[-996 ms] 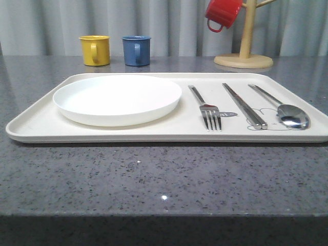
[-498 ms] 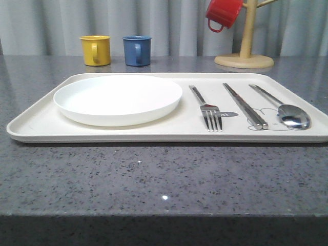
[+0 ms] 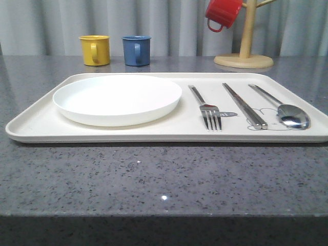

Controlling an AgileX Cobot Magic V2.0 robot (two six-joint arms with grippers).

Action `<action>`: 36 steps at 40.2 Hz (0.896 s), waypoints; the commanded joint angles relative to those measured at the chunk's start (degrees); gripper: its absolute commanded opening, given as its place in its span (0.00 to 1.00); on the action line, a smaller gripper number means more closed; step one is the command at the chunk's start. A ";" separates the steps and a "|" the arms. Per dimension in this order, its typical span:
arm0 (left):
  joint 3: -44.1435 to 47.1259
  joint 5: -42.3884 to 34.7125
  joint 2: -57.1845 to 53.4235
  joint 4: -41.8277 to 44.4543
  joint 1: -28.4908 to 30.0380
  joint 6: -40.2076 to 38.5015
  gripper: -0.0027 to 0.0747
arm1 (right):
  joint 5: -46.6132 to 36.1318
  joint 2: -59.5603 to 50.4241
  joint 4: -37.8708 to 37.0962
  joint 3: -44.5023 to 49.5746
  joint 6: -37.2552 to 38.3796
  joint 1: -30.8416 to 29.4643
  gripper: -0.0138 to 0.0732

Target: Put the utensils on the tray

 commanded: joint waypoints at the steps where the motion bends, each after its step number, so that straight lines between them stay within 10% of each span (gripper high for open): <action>1: -0.20 -4.98 -1.37 -0.64 0.09 -0.48 0.01 | -4.68 0.44 -0.85 -1.26 -0.39 -0.12 0.08; 23: -0.20 -4.98 -1.37 -0.64 0.09 -0.48 0.01 | -5.77 0.44 -1.27 -0.89 -0.39 -0.12 0.08; 36: -0.20 -4.98 -1.37 -0.64 0.09 -0.48 0.01 | -17.35 -8.77 5.34 14.71 -4.19 -7.82 0.08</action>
